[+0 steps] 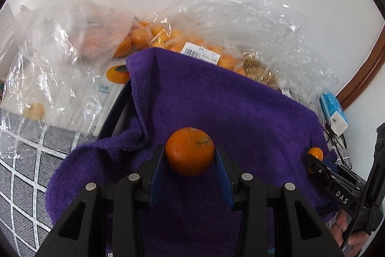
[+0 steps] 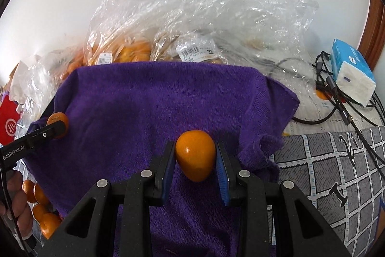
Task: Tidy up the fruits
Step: 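Lift both held oranges and carry them over the purple towel, then open both tools to drop the oranges onto the purple towel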
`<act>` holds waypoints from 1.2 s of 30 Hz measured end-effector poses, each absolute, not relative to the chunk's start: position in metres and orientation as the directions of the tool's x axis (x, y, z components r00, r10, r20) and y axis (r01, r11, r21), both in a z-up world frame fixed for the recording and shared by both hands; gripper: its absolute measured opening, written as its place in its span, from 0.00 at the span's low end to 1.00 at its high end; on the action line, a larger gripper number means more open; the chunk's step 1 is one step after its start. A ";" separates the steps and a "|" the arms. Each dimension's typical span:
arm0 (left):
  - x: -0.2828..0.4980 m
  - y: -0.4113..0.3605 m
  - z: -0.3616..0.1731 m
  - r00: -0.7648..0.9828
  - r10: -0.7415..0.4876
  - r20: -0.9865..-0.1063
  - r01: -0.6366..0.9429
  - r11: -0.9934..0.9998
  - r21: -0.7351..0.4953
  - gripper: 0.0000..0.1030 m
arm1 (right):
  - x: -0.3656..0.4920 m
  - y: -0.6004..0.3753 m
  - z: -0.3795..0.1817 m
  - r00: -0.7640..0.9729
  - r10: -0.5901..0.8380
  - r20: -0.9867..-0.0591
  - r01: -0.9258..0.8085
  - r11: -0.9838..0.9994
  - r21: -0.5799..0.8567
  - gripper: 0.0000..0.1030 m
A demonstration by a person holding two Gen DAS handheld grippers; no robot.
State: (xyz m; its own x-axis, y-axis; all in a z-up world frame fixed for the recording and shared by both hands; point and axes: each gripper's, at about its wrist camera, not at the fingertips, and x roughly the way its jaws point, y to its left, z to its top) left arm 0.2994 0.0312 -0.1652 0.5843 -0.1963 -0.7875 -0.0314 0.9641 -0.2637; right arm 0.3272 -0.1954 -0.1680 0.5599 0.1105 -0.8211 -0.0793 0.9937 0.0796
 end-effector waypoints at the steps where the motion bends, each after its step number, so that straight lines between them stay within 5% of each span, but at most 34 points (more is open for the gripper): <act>1: 0.300 0.031 -0.167 0.581 -0.192 -0.791 -0.033 0.965 -0.258 0.38 | 0.328 -0.194 -0.169 0.559 0.108 -0.822 -0.081 0.994 0.076 0.31; 6: 0.303 0.027 -0.168 0.575 -0.188 -0.796 -0.034 0.967 -0.253 0.38 | 0.325 -0.192 -0.169 0.566 0.091 -0.819 -0.086 0.995 0.051 0.32; 16: 0.293 0.025 -0.140 0.627 -0.193 -0.755 0.000 0.969 -0.247 0.49 | 0.303 -0.189 -0.134 0.653 0.063 -0.755 -0.063 0.998 0.029 0.55; 27: 0.254 0.019 -0.076 0.682 -0.230 -0.695 0.093 0.969 -0.229 0.50 | 0.237 -0.192 -0.079 0.718 0.021 -0.695 -0.014 1.000 0.016 0.55; 36: 0.199 0.058 -0.086 0.687 -0.183 -0.703 0.092 0.982 -0.165 0.49 | 0.197 -0.179 -0.086 0.669 0.045 -0.742 -0.029 0.999 0.034 0.55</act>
